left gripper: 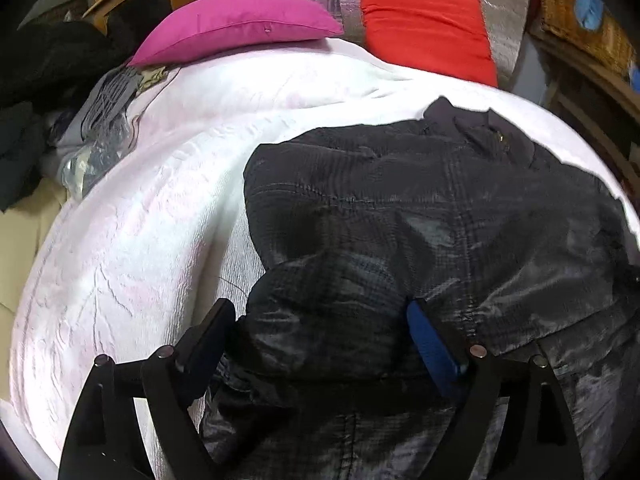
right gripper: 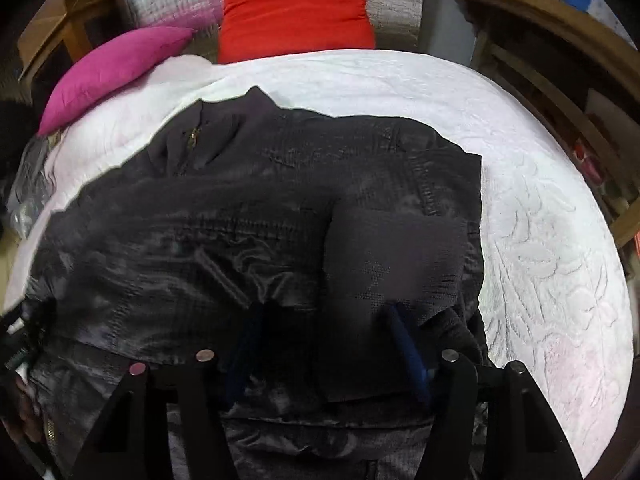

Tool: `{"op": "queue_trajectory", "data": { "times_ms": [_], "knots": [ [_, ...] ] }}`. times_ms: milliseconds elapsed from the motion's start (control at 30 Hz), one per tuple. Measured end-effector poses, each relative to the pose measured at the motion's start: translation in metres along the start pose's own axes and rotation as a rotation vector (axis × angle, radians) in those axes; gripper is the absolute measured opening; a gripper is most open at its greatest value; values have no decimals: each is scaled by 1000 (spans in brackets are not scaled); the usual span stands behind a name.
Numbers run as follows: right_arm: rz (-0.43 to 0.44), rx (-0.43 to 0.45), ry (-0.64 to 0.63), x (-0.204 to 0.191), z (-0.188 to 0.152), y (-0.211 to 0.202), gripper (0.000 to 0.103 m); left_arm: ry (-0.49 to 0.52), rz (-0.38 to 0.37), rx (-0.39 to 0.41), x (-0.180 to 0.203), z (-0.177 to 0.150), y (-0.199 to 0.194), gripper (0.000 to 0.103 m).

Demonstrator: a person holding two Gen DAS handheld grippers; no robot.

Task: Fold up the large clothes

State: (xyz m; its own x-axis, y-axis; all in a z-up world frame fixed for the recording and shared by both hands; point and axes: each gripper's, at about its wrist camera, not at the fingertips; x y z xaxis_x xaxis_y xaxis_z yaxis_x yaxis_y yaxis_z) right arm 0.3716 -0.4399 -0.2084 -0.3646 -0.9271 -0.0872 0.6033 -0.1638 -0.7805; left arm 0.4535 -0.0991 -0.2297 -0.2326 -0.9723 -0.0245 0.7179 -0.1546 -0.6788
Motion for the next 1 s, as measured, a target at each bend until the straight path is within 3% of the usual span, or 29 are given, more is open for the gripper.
{"op": "queue_trajectory", "data": {
  "times_ms": [100,200,300,367,467,533,600,667,733,833,933,1000],
  "knots": [
    [90,50,69,7,11,-16,65,-51,-37,54,-6,9,-16,88],
    [124,109,59,4,18,-30,65,-47,-25,130,-7,17,-32,88],
    [179,84,16,-12,12,-28,64,-29,-26,117,-2,17,-30,88],
    [202,57,-53,-27,6,-30,48,-6,-65,101,5,14,-32,88],
    [234,37,-141,-44,-2,-40,40,101,-72,105,24,7,-42,88],
    [254,12,-147,-46,-7,-41,40,144,-101,105,31,1,-47,86],
    [281,-18,-110,-43,-9,-39,40,147,-154,94,33,-1,-49,68],
    [357,-72,-42,-30,-11,-36,43,152,-200,75,34,-3,-45,36],
    [437,-119,67,-16,-12,-30,49,165,-220,61,38,-5,-42,32],
    [595,-223,255,-4,-19,-16,57,192,-304,60,48,-5,-46,33],
    [601,-258,417,10,-29,-1,57,224,-330,87,55,-7,-56,71],
    [595,-297,504,18,-37,13,57,256,-324,112,59,-9,-59,73]
  ]
}}
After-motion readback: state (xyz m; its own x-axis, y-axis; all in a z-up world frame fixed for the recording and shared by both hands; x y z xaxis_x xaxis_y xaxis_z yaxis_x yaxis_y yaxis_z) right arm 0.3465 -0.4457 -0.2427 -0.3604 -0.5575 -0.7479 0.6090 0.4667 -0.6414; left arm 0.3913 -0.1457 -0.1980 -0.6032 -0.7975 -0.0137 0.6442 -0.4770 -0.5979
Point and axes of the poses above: each gripper's, at about its wrist camera, not at the fingertips, and y roughly the way its jaws point, x to its right, z to its top, and after that the axes turned 12 degrees about x, right-handed
